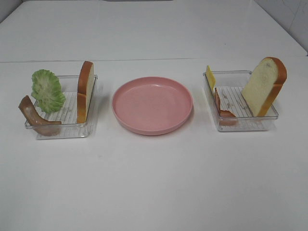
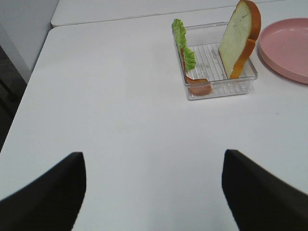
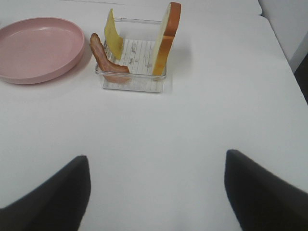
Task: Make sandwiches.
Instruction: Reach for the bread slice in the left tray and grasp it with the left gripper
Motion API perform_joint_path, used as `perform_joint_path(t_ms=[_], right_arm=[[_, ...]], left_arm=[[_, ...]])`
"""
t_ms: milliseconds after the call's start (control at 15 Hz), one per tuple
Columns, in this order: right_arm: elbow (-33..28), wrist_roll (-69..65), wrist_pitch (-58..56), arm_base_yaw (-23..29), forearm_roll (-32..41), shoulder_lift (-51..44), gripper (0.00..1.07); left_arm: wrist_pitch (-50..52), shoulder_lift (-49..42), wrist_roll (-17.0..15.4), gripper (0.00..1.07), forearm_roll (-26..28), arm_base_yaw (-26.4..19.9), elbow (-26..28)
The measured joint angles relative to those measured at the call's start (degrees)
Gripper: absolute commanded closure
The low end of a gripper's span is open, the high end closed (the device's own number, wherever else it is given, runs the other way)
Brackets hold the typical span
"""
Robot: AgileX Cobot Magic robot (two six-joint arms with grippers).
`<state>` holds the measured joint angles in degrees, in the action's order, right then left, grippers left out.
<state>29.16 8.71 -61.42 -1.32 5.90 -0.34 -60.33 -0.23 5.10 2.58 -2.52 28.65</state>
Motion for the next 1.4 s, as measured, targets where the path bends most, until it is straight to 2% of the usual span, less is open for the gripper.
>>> perform_joint_path(t_ms=[933,1067,1133,1400], right_arm=[[0.00,0.00,0.00,0.00,0.00,0.00,0.34],[0.00,0.00,0.00,0.00,0.00,0.00,0.34],[0.00,0.00,0.00,0.00,0.00,0.00,0.34],[0.00,0.00,0.00,0.00,0.00,0.00,0.34]], left_arm=[[0.17,-0.06,0.00,0.32,0.06,0.00,0.17],[3.21,0.29,0.00,0.32,0.74,0.00,1.55],[10.54,3.78,0.00,0.32,1.55,0.00,2.46],[18.39,17.48,-0.63,0.32,9.34,0.00,3.55]])
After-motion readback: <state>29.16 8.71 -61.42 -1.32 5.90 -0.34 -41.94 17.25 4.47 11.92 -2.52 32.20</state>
